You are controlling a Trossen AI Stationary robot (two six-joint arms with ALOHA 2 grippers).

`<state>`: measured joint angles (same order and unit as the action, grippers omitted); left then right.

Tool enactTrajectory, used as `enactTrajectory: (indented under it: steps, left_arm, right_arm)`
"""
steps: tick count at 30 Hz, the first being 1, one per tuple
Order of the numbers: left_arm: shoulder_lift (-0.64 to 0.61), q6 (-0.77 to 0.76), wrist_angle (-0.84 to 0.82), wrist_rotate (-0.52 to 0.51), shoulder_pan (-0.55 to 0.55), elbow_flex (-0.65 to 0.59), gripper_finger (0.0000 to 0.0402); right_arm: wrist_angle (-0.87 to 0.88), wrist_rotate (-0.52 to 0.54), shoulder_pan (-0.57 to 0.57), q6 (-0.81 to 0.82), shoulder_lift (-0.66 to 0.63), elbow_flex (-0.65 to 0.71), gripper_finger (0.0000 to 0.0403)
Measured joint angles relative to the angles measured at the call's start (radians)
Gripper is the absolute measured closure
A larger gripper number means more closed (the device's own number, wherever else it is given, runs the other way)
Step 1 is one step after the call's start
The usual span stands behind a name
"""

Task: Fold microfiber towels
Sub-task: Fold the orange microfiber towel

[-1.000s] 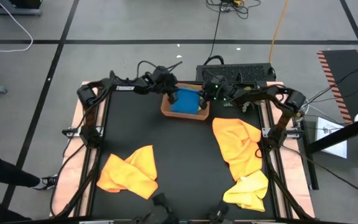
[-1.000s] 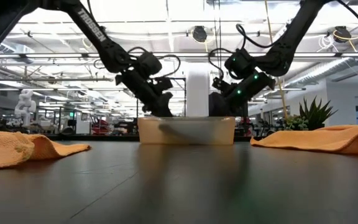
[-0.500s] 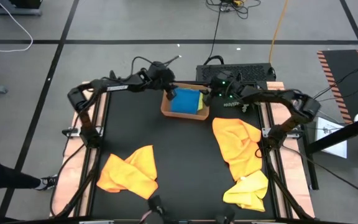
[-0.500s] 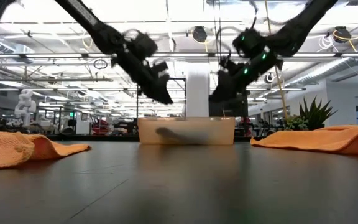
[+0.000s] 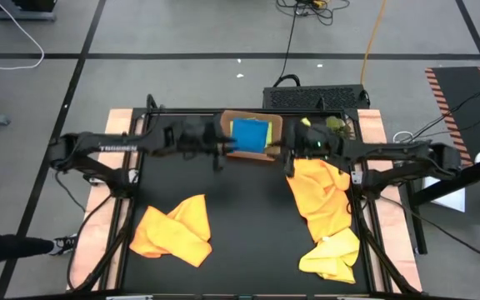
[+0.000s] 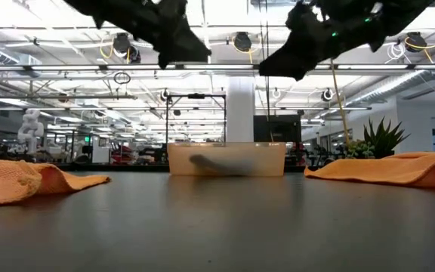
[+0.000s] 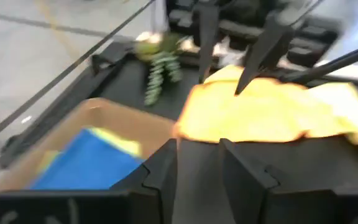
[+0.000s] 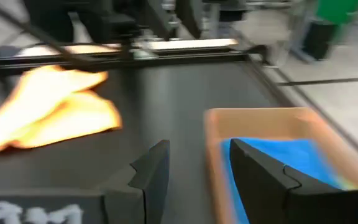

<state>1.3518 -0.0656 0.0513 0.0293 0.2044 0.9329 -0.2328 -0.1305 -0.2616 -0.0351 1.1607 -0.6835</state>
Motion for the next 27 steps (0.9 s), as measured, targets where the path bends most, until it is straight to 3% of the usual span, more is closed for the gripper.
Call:
enactTrajectory:
  steps: [3, 8, 13, 16, 20, 27]
  left_arm:
    - [-0.004, -0.050, 0.166, -0.045, -0.117, -0.094, 0.0305]
    - [0.020, -0.094, 0.381, -0.146, -0.259, -0.210, 0.0321]
    - [0.024, -0.129, 0.448, -0.215, -0.349, -0.267, 0.0328]
    - [0.023, -0.132, 0.455, -0.268, -0.384, -0.279, 0.0329]
    - [0.023, -0.131, 0.460, -0.305, -0.406, -0.279, 0.0330]
    - [0.044, -0.127, 0.489, -0.319, -0.408, -0.279, 0.0330]
  right_arm:
    - [0.046, 0.057, 0.077, 0.060, -0.020, 0.018, 0.0242]
    - [0.326, 0.180, 0.162, 0.112, -0.033, 0.021, 0.0228]
    - [0.645, 0.256, 0.165, 0.249, -0.031, 0.021, 0.0224]
    - [0.752, 0.315, 0.154, 0.310, -0.022, 0.021, 0.0224]
    - [0.755, 0.396, 0.107, 0.298, -0.014, 0.030, 0.0224]
    - [0.556, 0.342, -0.062, 0.202, 0.081, 0.074, 0.0224]
